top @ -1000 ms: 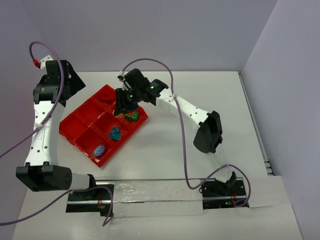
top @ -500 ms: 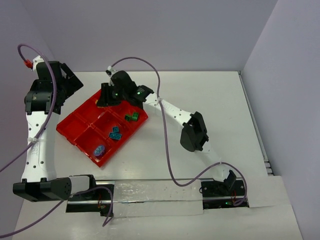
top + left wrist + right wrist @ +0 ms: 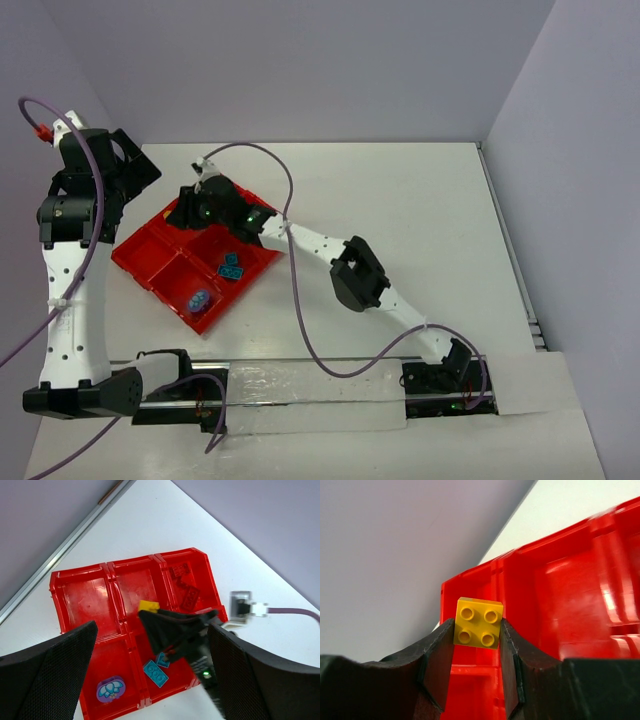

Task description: Sort the legos into containers by color

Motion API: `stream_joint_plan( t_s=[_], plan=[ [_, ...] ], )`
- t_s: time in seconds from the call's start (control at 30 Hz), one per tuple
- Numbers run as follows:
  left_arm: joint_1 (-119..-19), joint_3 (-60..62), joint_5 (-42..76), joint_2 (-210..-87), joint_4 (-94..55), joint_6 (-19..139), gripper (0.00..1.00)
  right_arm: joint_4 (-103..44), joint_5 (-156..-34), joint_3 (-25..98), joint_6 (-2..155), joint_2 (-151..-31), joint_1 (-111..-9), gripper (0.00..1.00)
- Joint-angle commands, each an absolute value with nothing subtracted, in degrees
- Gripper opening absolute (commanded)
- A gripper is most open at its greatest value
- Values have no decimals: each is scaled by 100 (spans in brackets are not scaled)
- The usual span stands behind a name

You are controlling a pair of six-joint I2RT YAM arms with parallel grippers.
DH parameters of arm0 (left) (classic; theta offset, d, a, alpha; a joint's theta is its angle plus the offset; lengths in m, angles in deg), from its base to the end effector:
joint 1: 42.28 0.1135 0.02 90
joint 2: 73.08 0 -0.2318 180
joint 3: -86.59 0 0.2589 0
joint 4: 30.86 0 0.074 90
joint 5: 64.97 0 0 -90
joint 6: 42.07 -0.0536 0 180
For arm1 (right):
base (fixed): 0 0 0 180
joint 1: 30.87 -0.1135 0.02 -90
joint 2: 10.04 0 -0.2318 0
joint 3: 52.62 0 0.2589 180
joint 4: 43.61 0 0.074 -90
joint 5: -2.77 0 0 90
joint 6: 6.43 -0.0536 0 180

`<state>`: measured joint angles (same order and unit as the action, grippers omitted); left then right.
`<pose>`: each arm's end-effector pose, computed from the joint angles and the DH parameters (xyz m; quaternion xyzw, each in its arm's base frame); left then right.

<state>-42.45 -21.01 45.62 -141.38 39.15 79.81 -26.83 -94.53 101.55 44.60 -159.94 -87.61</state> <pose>0.2415 0.0181 0.4294 -0.3187 0.7984 0.0149 0.5106 0.3249 0.5078 0.2215 -0.1596 0.7629 0.4964 0.3823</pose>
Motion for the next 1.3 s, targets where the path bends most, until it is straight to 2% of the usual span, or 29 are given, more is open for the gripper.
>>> stream_joint_plan(
  t_s=[0.0,0.47,0.67,0.7,0.8,0.93,1.07,1.13,1.27],
  plan=[
    [-4252,-2041,4374,-13932,3935,7901,99,-3429,-9054,10619,4396,-16213,-8941,4],
    [-4246,-1717,4366,-13732,3941,7833,99,-3418,-8740,10729,4158,-16463,-8835,5],
    [-4246,-1764,4445,-13693,3971,7808,99,-3346,-8933,10642,3954,-16587,-8836,9],
    [-4246,-1755,4449,-13689,3958,7812,99,-3333,-8929,10646,3954,-16591,-8839,11],
    [-4246,-1728,4360,-13708,3929,7825,99,-3353,-8918,10629,3928,-16592,-8832,37],
    [-4246,-1796,4297,-13756,3956,7782,98,-3341,-8897,10660,3851,-16567,-8781,47],
    [-4254,-1848,4383,-13733,4009,7773,98,-3454,-8855,10536,3831,-16399,-8704,67],
    [-4248,-1820,4371,-13724,4000,7775,98,-3471,-8852,10564,3872,-16357,-8693,74],
    [-4246,-1795,4413,-13742,3995,7753,98,-3431,-8875,10519,4100,-16068,-8665,74]
  ],
)
